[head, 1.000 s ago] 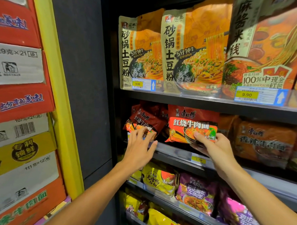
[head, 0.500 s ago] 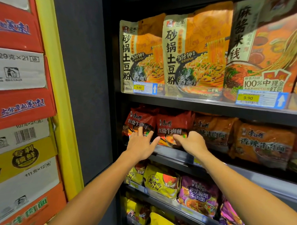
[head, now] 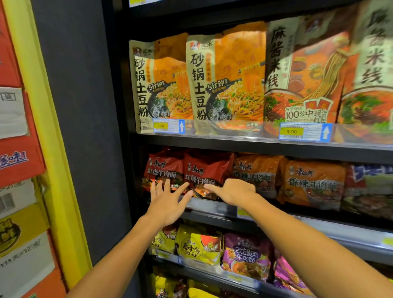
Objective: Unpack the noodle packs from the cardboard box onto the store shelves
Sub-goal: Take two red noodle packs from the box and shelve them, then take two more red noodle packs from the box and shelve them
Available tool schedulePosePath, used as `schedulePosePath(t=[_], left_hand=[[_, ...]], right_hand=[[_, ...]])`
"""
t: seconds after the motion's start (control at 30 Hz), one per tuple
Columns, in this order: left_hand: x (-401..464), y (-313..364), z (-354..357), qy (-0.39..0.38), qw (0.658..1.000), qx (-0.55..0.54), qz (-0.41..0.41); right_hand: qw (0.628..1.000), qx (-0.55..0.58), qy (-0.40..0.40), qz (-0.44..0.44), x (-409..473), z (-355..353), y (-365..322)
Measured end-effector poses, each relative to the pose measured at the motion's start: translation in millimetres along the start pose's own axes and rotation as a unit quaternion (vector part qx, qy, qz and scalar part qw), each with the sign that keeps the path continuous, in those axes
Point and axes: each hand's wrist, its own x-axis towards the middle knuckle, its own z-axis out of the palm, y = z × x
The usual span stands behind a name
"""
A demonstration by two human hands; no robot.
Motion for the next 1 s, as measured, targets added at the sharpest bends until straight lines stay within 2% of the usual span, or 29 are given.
schedulePosePath(t=[0.17, 0.27, 0.37, 0.43, 0.6, 0.8, 1.0], left_hand=[[-26.0, 6.8, 4.5, 0.072, 0.993, -0.038, 0.081], [-42.9, 27.7, 11.0, 0.096, 0.982, -0.059, 0.155], [-54.2, 59.8, 22.0, 0.107, 0.957, -0.080, 0.258], [-61.8, 87.7, 32.6, 0.116, 0.933, -0.091, 0.327], [-86.2, 164.2, 64.6, 0.093, 0.886, -0.094, 0.445], [-130.4, 251.7, 105.2, 0.009, 0.866, -0.071, 0.494], [-203.1, 363.5, 136.2, -0.037, 0.836, -0.036, 0.547]], right_hand=[[0.997, -0.001, 0.070, -0.031, -42.4, 1.8, 51.3], [0.981, 0.024, 0.168, -0.093, -76.9, 13.9, 90.5], [0.953, 0.037, 0.260, -0.150, -114.0, 32.6, 129.9], [0.944, 0.022, 0.289, -0.158, -138.6, 45.0, 153.5], [0.955, 0.004, 0.274, -0.113, -207.5, 71.8, 213.3], [0.980, -0.013, 0.200, -0.006, -307.5, 93.4, 303.3], [0.977, -0.030, 0.182, 0.110, -435.5, 101.4, 400.1]])
